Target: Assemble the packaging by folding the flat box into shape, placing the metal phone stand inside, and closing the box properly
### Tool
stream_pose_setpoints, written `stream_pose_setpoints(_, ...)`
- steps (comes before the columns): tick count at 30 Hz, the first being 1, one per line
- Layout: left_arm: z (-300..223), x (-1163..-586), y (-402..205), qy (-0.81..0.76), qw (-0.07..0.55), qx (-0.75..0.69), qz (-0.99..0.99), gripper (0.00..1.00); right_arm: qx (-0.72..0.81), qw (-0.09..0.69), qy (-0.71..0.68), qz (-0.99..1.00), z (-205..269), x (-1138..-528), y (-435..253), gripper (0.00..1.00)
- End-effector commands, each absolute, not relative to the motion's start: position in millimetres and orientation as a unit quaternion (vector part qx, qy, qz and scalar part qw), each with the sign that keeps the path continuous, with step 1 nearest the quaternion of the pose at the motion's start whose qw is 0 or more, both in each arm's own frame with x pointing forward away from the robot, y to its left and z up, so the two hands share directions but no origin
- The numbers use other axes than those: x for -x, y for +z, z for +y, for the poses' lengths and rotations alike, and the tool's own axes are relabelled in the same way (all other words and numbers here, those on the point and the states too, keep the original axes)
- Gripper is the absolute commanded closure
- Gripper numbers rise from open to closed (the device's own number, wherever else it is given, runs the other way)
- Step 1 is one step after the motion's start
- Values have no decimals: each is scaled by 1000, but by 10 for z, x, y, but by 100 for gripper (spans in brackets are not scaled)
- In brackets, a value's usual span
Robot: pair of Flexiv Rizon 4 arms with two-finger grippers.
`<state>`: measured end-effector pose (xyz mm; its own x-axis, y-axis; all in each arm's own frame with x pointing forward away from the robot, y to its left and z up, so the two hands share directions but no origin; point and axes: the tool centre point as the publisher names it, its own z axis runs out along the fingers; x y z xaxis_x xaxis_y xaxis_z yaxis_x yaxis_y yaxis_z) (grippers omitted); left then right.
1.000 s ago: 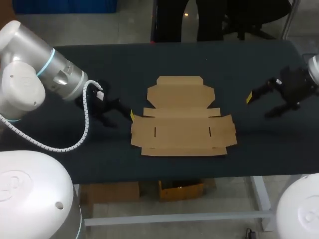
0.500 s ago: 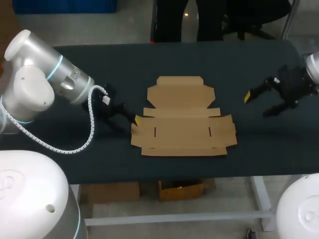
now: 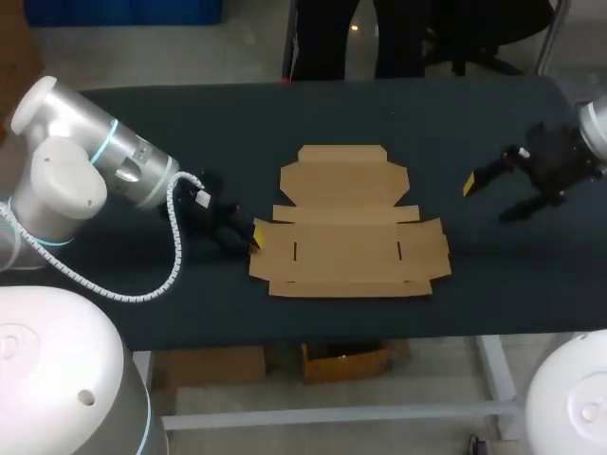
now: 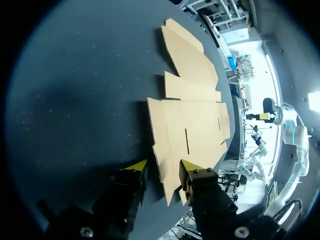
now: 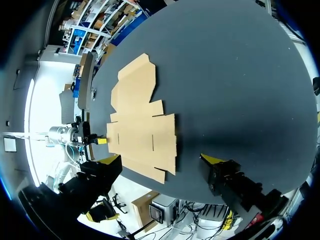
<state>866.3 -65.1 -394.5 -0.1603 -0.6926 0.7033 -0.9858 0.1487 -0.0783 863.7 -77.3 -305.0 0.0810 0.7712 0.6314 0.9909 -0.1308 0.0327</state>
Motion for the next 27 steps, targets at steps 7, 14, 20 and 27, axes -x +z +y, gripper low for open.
stream_pose_setpoints(7, -705, -8685, -3960, 284, 258, -605, -697, 100, 705, 214, -260, -625, -785, -8658, -3059, 0)
stream_pose_setpoints(14, -731, -8641, -3926, 303, 243, -622, -680, 100, 704, 214, -260, -625, -792, -8658, -3062, 0)
stream_pose_setpoints(20, -745, -8597, -3901, 312, 238, -630, -670, 100, 703, 214, -259, -627, -792, -8659, -3062, 0)
stream_pose_setpoints(27, -768, -8643, -3929, 307, 243, -631, -670, 100, 702, 214, -258, -628, -790, -8658, -3054, 0)
